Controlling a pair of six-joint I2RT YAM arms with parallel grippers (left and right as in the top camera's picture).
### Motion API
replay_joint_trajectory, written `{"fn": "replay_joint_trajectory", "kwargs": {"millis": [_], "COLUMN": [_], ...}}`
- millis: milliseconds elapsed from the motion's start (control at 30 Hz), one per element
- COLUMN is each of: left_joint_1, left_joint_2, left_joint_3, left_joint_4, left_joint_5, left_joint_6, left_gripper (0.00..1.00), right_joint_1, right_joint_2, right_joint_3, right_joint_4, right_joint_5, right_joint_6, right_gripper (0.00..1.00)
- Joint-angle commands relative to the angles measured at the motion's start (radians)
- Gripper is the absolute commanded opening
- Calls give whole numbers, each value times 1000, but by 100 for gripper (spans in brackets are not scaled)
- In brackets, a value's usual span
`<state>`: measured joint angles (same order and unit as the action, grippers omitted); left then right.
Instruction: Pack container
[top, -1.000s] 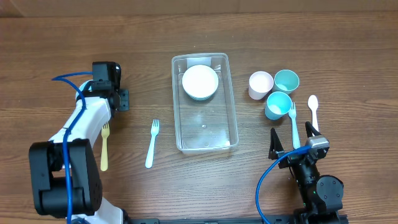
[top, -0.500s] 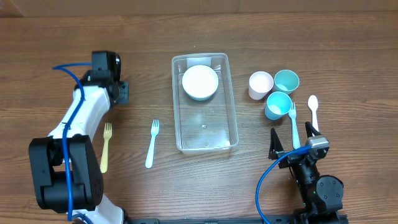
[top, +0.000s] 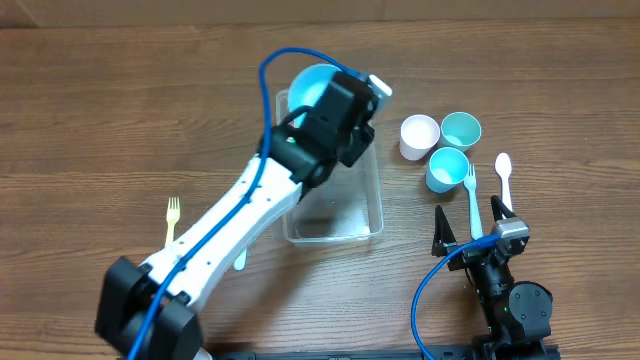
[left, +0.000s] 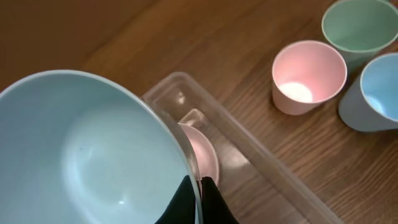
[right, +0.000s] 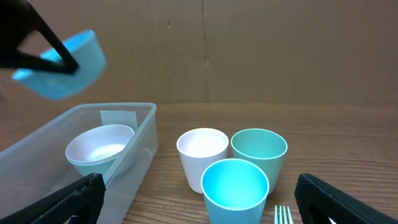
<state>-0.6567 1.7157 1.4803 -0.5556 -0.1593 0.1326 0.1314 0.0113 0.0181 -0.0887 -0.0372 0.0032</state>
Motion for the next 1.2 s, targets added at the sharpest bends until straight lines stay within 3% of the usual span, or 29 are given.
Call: {"fn": "replay_joint_trajectory", "kwargs": {"millis": [0,167,567,600,633,667,733,767,833,933,967,1067,1167], "left_joint_1": [-4,-3,16,22,24,26,28,30,30,48,77,226,399], "left_joint_2": [100,185,188,188,188,188,187,178,156,71,16,-128,-204], "left_joint_3": [14,14,14,14,14,14,18,37,90,254,323,375,375], "left_joint_4": [17,61,30,30,30,31,45,40,4,-161,-269,-483,-576], "left_joint_5": [19,18,-54,-53,-53,-53,-53,-59,-84,-157,-222,-293,-209], "left_joint_6": [25,25,25,25,25,25,25,24,11,-131,-257,-530,-586], "left_gripper": [4,4,6,9,21,52,93,98,98,99,100,100,100], "right_joint_1": [-4,-4,-4,-4,-4,-4,-4,-4,-4,-4,-4,-4,-4], "right_joint_2": [-6,-6,-6,-6,-6,-4,-3,-3,-3,-3,-3,-3,-3], "right_joint_3": [-10,-10,-10,-10,-10,-10,-10,-10,-10,-10,-10,-10,-10], "right_joint_4": [8,8,8,8,8,8,8,8,8,8,8,8,8], "right_joint_5": [-2,-2,-2,-2,-2,-2,-2,-2,-2,-2,-2,-2,-2], "right_joint_6": [-4,-4,-4,-4,-4,-4,-4,-4,-4,-4,-4,-4,-4], "right_gripper": [100,100,100,100,100,100,100,100,100,100,100,100,100]}}
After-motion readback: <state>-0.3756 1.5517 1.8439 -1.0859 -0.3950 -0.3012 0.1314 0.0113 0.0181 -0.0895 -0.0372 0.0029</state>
